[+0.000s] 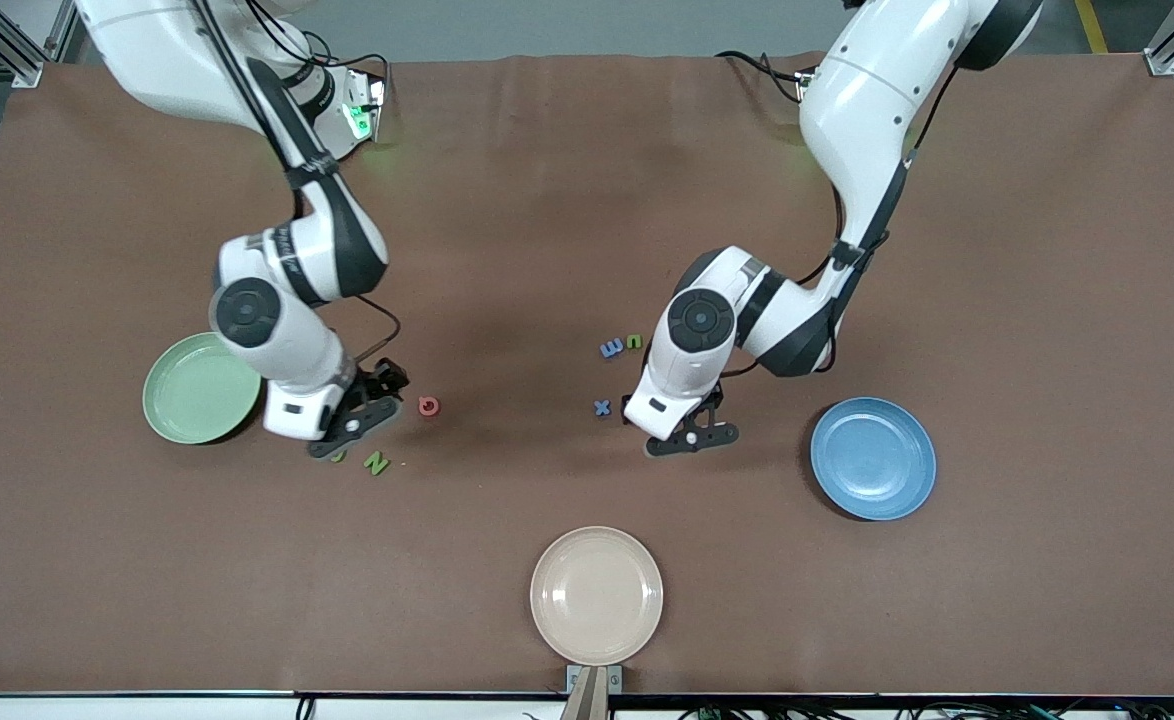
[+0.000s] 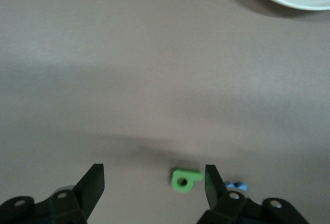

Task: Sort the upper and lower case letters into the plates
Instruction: 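Grasp the green b with the left gripper while the right gripper grasps N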

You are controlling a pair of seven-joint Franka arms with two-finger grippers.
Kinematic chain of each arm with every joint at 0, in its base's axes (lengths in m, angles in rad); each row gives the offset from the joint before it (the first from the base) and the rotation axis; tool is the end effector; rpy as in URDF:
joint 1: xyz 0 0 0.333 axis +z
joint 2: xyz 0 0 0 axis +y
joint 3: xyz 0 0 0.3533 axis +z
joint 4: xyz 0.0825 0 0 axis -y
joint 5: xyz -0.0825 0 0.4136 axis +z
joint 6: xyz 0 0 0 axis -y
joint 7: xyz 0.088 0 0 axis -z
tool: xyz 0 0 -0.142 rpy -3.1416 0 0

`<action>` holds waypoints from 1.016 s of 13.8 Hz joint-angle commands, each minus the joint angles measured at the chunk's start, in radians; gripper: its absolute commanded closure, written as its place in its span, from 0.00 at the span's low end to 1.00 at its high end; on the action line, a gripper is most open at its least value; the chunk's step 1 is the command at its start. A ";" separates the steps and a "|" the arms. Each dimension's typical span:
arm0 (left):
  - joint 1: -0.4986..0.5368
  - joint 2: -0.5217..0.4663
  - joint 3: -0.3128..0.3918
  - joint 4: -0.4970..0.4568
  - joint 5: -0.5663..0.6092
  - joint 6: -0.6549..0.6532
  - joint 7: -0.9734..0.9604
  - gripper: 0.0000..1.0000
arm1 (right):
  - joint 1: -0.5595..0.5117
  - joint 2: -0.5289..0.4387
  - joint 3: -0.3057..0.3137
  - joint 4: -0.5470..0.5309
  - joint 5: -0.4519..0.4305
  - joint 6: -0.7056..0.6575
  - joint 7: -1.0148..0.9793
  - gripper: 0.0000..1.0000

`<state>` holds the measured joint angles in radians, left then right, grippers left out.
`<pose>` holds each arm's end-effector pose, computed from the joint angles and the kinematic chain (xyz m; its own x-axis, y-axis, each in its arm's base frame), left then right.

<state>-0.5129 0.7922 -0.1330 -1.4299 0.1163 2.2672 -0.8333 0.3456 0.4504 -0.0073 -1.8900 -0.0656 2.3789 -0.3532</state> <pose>0.6402 -0.4517 0.2031 0.9870 0.1567 0.0344 0.1553 -0.9870 0.0402 0.6383 0.2224 0.2482 0.7388 0.6737 0.0176 0.6718 -0.7383 0.0600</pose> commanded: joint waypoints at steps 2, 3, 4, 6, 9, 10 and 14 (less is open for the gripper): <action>-0.022 0.103 0.000 0.085 0.009 0.028 -0.003 0.17 | -0.026 0.069 -0.013 0.061 -0.069 0.019 -0.292 0.00; -0.038 0.110 0.001 0.086 0.005 0.028 -0.007 0.20 | -0.051 0.111 -0.011 0.098 -0.069 0.020 -0.314 0.00; -0.042 0.114 0.001 0.089 0.003 0.026 -0.021 0.21 | -0.059 0.144 -0.011 0.123 -0.066 0.022 -0.316 0.00; -0.061 0.146 0.006 0.123 0.005 0.028 -0.030 0.21 | -0.062 0.195 -0.011 0.175 -0.063 0.022 -0.310 0.02; -0.070 0.163 0.009 0.134 0.005 0.015 -0.036 0.26 | -0.062 0.240 -0.011 0.203 -0.059 0.026 -0.306 0.04; -0.072 0.160 0.009 0.134 0.003 -0.003 -0.043 0.28 | -0.062 0.249 -0.011 0.210 -0.054 0.025 -0.306 0.05; -0.073 0.151 0.004 0.134 0.003 -0.084 -0.073 0.31 | -0.056 0.280 -0.010 0.238 -0.043 0.026 -0.308 0.10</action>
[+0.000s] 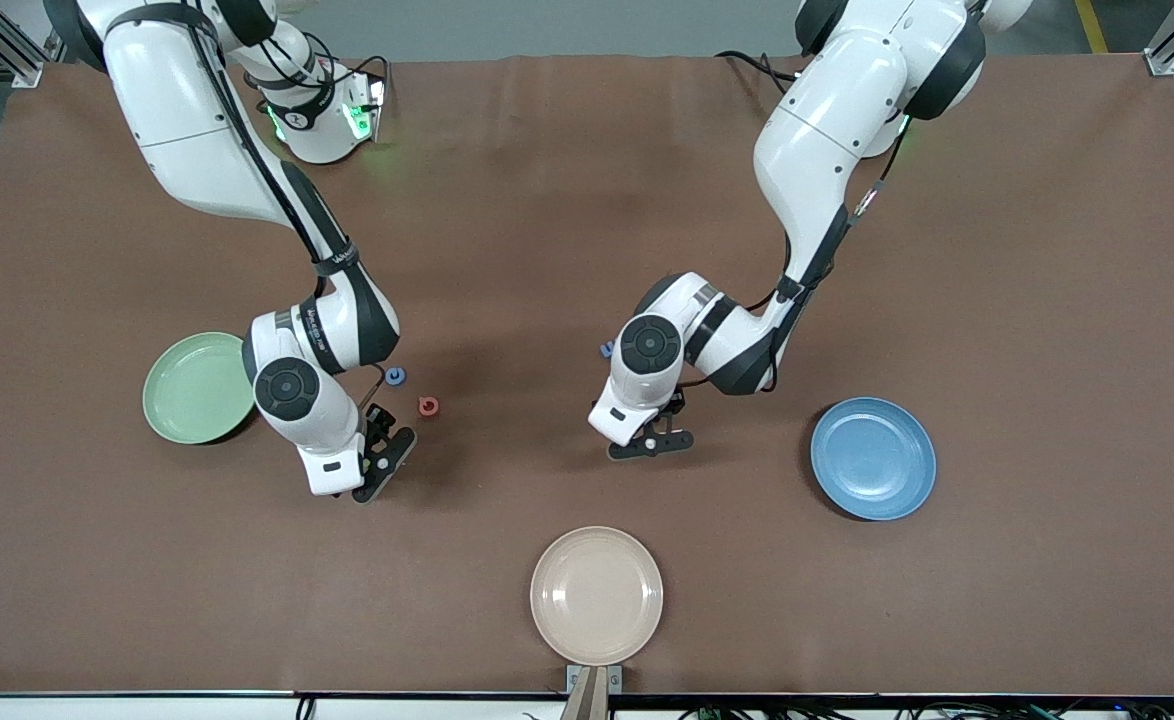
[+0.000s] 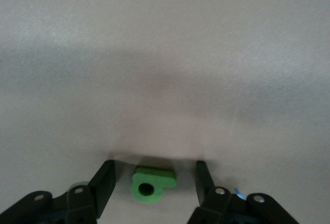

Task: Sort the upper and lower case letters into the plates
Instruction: 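Grasp the green b with the left gripper while the right gripper grasps N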

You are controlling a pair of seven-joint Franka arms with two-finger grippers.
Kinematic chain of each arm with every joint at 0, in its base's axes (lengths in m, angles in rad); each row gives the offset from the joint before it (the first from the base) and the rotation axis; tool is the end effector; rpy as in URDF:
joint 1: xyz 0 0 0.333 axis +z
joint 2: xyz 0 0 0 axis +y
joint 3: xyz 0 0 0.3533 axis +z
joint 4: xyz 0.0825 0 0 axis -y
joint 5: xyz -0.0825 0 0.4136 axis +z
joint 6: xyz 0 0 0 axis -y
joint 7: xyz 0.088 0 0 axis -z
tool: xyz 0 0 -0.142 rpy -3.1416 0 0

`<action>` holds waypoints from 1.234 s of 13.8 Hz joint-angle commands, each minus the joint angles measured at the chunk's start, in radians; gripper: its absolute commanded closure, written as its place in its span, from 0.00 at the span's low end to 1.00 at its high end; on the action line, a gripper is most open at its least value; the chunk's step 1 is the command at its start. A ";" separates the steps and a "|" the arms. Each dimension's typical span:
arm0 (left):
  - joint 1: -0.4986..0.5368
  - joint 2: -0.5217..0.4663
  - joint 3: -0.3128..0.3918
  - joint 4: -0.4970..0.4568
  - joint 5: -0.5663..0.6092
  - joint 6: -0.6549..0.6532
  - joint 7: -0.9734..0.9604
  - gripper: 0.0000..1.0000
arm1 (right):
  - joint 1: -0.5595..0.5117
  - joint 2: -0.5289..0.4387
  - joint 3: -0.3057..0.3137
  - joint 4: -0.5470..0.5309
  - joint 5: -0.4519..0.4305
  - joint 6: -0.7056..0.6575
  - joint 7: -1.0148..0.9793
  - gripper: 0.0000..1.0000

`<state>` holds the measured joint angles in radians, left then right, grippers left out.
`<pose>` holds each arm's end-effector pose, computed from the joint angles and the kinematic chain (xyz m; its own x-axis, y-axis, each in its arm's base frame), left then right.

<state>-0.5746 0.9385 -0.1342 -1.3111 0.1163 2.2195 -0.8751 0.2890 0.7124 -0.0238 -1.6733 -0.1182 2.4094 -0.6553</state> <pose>0.6201 -0.4933 0.1393 0.9887 0.1476 -0.0267 0.1475 -0.9890 -0.0053 0.7037 0.1891 0.1625 0.5300 0.8469 -0.0437 0.8464 -0.5252 0.0879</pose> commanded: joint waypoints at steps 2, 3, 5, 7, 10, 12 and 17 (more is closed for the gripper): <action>-0.013 0.006 0.005 0.016 0.003 -0.034 -0.051 0.34 | -0.002 0.019 0.007 0.023 0.011 -0.004 -0.004 0.18; -0.013 0.006 0.005 0.015 0.005 -0.034 -0.051 0.37 | -0.005 0.025 0.007 0.023 0.012 -0.004 -0.004 0.20; -0.013 0.009 0.005 0.016 0.006 -0.024 -0.042 0.48 | -0.005 0.033 0.007 0.023 0.014 -0.004 -0.004 0.22; -0.011 0.011 0.007 0.016 0.008 -0.020 -0.022 0.58 | -0.007 0.035 0.007 0.023 0.014 -0.003 -0.004 0.24; -0.013 0.013 0.007 0.013 0.014 -0.020 -0.021 0.89 | -0.005 0.036 0.007 0.023 0.014 -0.003 -0.004 0.32; -0.007 -0.006 0.010 0.012 0.019 -0.023 0.019 0.99 | -0.005 0.036 0.007 0.023 0.014 -0.004 -0.004 0.47; 0.074 -0.135 0.010 -0.031 0.023 -0.134 0.261 0.99 | -0.005 0.041 0.007 0.023 0.014 -0.004 -0.004 0.71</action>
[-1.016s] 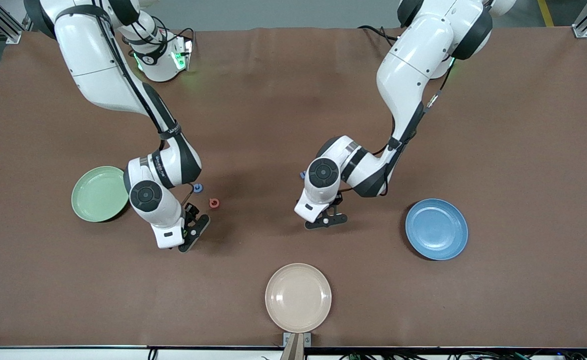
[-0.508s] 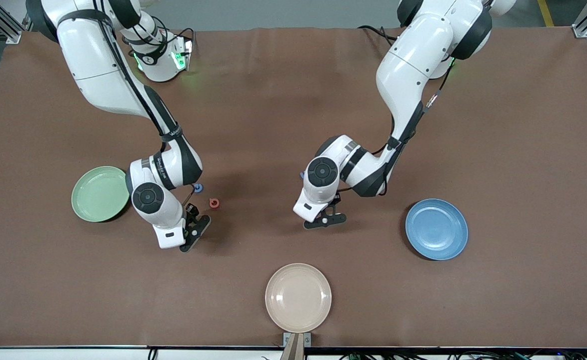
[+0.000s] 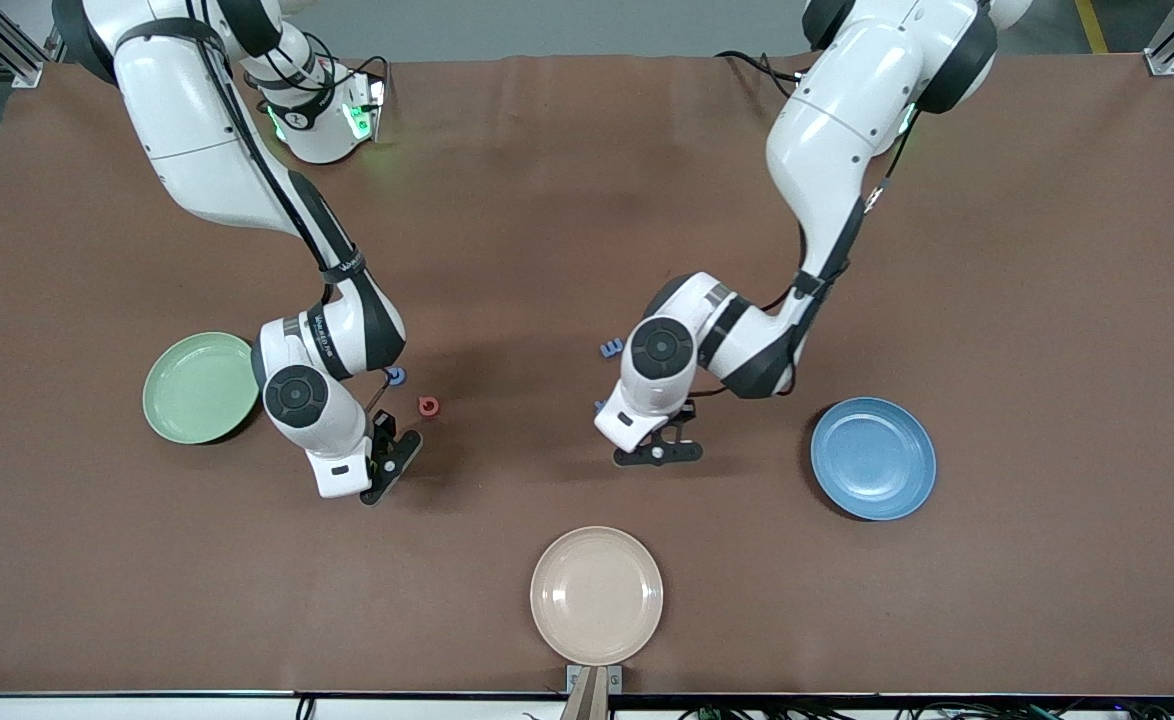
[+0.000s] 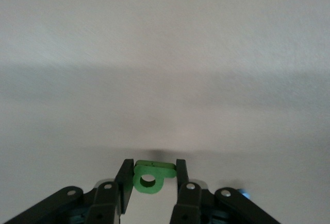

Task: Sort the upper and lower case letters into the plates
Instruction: 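Grasp the green b with the left gripper while the right gripper grasps N, then drop the b on the blue plate while the right gripper drops N on green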

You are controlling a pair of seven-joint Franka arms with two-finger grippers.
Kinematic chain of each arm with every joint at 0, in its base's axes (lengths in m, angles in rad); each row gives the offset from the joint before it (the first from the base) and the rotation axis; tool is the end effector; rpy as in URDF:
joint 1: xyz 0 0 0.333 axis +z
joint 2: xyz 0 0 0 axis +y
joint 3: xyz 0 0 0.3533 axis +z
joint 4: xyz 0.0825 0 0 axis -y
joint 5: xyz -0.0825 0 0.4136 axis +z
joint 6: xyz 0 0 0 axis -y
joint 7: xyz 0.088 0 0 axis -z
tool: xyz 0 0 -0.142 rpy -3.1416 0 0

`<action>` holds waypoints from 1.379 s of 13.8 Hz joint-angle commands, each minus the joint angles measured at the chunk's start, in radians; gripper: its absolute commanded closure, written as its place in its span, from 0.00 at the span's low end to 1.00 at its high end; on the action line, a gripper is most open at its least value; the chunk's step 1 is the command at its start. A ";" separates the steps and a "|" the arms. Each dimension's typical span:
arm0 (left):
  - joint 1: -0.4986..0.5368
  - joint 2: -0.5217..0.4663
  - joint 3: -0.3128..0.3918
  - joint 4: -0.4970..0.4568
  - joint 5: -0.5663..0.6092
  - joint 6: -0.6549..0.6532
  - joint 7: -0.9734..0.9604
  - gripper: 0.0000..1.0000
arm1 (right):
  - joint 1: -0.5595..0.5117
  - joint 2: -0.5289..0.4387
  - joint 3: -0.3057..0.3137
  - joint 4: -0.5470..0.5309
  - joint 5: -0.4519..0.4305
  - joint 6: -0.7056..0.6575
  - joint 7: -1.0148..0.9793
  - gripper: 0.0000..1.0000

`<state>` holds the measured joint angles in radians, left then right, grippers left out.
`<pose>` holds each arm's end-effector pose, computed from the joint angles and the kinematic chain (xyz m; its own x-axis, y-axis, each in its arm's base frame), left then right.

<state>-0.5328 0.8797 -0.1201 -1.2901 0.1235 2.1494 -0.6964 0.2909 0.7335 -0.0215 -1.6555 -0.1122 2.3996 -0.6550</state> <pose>0.6523 -0.4611 0.1889 0.9998 0.0178 -0.0044 0.0177 -0.9997 -0.0166 0.7046 0.1925 0.1539 0.5308 0.8460 -0.0503 0.8467 -0.5267 0.0759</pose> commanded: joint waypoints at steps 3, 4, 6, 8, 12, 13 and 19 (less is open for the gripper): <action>0.101 -0.125 -0.006 -0.104 0.018 -0.111 0.180 0.99 | -0.038 0.003 0.006 0.005 0.006 -0.006 -0.017 0.74; 0.132 -0.137 -0.007 -0.116 0.016 -0.111 0.251 0.99 | -0.053 -0.014 0.006 0.002 0.006 -0.019 -0.058 0.74; 0.190 -0.151 -0.006 -0.121 0.016 -0.143 0.317 0.99 | -0.142 -0.077 0.008 -0.004 0.008 -0.122 -0.220 0.73; 0.265 -0.162 -0.006 -0.124 0.016 -0.169 0.389 0.99 | -0.212 -0.162 0.008 -0.039 0.008 -0.261 -0.299 0.73; 0.361 -0.182 0.013 -0.127 0.048 -0.221 0.402 0.97 | -0.330 -0.278 0.008 -0.160 0.008 -0.292 -0.334 0.73; 0.390 -0.182 0.011 -0.135 0.050 -0.221 0.405 0.96 | -0.364 -0.276 0.008 -0.176 0.008 -0.284 -0.350 0.73; 0.429 -0.157 0.013 -0.166 0.047 -0.200 0.353 0.32 | -0.449 -0.338 0.006 -0.432 0.008 -0.010 -0.357 0.72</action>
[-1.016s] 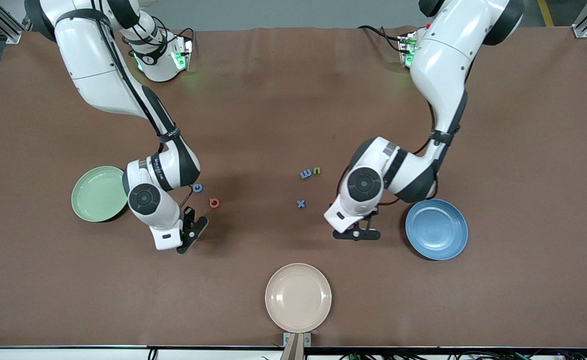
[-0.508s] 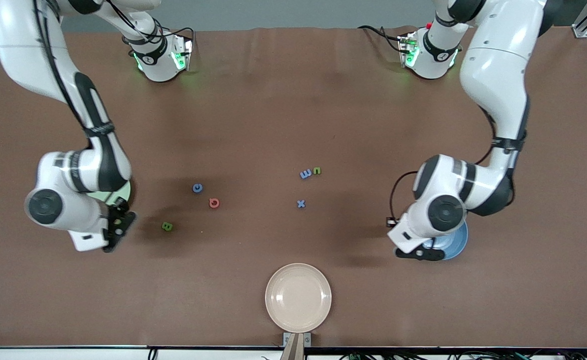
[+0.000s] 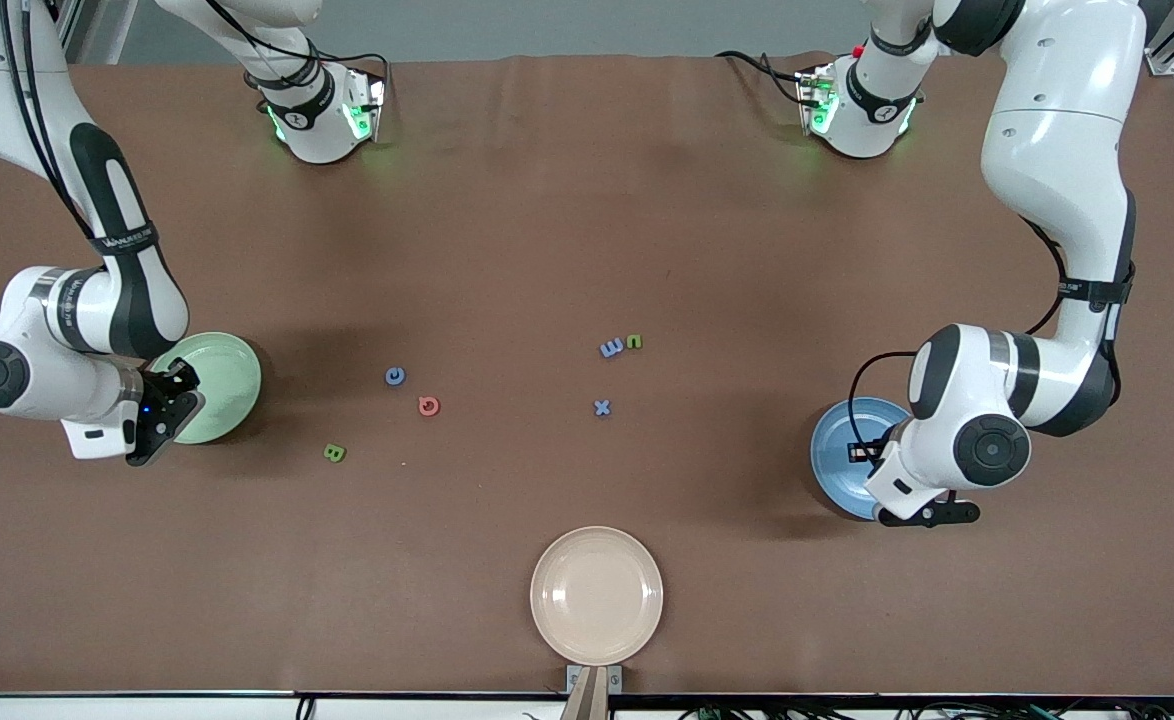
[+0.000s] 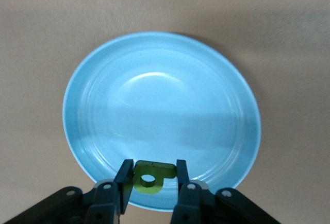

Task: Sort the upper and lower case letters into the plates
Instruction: 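Drop the b on the blue plate while the right gripper drops N on green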

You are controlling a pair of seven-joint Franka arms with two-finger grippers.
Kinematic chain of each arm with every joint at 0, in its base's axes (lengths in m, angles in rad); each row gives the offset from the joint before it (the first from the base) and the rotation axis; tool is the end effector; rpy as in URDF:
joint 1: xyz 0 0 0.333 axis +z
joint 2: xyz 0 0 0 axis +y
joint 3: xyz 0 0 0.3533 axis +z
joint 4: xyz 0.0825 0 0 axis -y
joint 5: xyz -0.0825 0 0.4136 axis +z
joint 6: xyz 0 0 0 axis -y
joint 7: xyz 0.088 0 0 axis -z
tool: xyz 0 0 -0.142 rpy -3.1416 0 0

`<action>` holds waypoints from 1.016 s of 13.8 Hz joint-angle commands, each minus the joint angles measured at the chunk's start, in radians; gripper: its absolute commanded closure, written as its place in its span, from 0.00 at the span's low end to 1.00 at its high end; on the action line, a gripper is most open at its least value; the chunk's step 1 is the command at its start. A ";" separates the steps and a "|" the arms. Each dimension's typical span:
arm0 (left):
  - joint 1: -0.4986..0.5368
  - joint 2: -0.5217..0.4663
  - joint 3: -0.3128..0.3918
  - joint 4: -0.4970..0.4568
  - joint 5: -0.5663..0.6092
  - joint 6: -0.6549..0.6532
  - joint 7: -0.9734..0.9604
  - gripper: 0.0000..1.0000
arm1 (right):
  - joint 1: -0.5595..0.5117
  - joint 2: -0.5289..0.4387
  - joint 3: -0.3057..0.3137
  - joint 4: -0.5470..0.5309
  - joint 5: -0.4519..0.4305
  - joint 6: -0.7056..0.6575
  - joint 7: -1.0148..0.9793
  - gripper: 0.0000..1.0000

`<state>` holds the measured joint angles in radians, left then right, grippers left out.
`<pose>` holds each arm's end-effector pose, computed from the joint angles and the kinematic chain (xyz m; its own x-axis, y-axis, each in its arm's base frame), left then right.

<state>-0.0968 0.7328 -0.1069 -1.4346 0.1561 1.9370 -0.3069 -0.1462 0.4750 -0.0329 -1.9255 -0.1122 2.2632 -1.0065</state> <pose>0.7303 -0.1224 0.2202 0.9786 0.0611 -0.1966 0.0372 -0.9917 -0.1232 0.6318 -0.1200 0.2078 0.6043 0.7822 -0.1516 0.7828 -0.6183 -0.0702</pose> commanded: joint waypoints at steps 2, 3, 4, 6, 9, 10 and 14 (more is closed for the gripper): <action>-0.024 -0.007 0.000 -0.020 0.014 0.017 -0.093 0.00 | -0.024 -0.075 0.019 -0.222 0.008 0.209 -0.003 0.72; -0.026 -0.006 0.000 -0.018 0.016 0.017 -0.136 0.00 | -0.026 -0.075 0.018 -0.234 0.008 0.228 0.000 0.70; -0.026 -0.006 -0.005 -0.014 0.008 0.020 -0.176 0.00 | -0.026 -0.075 0.018 -0.236 0.008 0.228 0.002 0.68; -0.070 -0.007 -0.011 -0.009 0.003 0.063 -0.298 0.00 | -0.024 -0.075 0.018 -0.234 0.008 0.228 0.002 0.42; -0.173 0.017 -0.011 0.003 0.003 0.158 -0.484 0.00 | -0.024 -0.078 0.019 -0.193 0.008 0.216 0.026 0.16; -0.202 0.025 -0.011 0.005 0.002 0.202 -0.535 0.00 | -0.012 -0.078 0.019 -0.166 0.008 0.190 0.076 0.16; -0.360 0.085 -0.010 0.054 0.003 0.273 -0.775 0.00 | 0.086 -0.072 0.021 -0.029 0.011 0.001 0.617 0.12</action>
<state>-0.3888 0.7730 -0.1284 -1.4341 0.1559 2.1984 -0.9876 -0.1108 0.4153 -0.0161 -1.9978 -0.1067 2.3306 -0.6110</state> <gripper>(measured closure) 0.000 0.128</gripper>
